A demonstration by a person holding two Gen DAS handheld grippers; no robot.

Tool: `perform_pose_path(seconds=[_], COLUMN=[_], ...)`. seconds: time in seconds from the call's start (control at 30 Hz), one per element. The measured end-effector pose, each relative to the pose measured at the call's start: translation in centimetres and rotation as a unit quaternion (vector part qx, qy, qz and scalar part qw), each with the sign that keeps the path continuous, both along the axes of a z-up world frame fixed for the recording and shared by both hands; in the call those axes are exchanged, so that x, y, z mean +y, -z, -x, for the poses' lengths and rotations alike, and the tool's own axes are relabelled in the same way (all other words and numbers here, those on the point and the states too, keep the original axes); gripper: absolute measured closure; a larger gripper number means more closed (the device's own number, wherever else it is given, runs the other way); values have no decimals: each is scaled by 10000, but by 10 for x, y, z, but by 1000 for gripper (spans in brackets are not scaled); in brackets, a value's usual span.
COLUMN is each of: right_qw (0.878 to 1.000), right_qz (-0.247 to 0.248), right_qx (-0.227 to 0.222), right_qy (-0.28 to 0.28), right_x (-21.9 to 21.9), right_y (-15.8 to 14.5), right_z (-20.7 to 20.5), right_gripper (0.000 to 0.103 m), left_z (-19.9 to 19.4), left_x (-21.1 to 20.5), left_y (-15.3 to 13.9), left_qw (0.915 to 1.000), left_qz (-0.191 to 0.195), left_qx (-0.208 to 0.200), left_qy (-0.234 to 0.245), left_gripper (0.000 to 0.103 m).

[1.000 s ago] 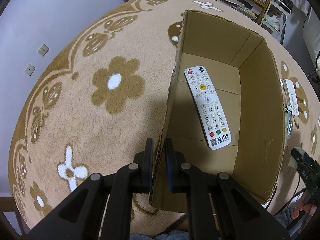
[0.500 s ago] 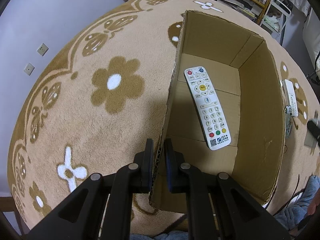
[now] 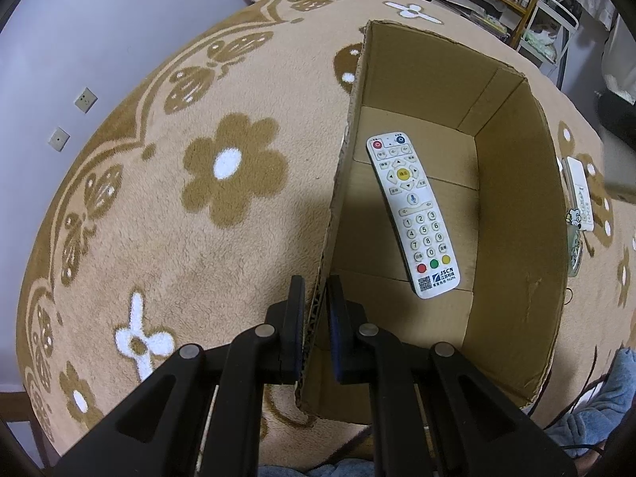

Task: Organize rigid objects
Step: 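Grasp the square white power bank with the right tool and release it in the box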

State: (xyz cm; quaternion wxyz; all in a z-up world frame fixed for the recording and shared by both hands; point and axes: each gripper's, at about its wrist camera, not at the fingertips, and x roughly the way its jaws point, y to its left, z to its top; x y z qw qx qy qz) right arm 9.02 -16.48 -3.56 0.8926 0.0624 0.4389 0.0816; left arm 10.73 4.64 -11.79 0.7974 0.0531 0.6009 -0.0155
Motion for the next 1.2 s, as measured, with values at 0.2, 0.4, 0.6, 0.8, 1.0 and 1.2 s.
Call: perform_pose_path(seconds=[0.2,0.4,0.6,0.8,1.0,1.2], right_qw=[9996,9982,9973,9979,9983,9993], right_qz=[-105,55,118,97,-145,227], right_qx=[179,519,619,559,485,242], right_qy=[-195,-305,-379,-319,-278,-172], right_x=[19,28,35,36,32,18], right_y=[21,51,60,60,48,28], right_z=[-14,-29,-32,-26,-17,-4], right_gripper=[52,52,52,52,41,18], left_z=[0,1,1,1,2,2], left_x=[0,1,0,1,1,1], left_y=[0,0,1,0,-1,-1], left_qw=[10000,10000,10000,10000,10000,9999], left_qz=[-7,-7,-3,20,-20,-51], left_qx=[-4,-18,-38,-33,-64,-72], left_qy=[8,16,34,27,28,73], left_gripper=[93,92,92,92,92,93])
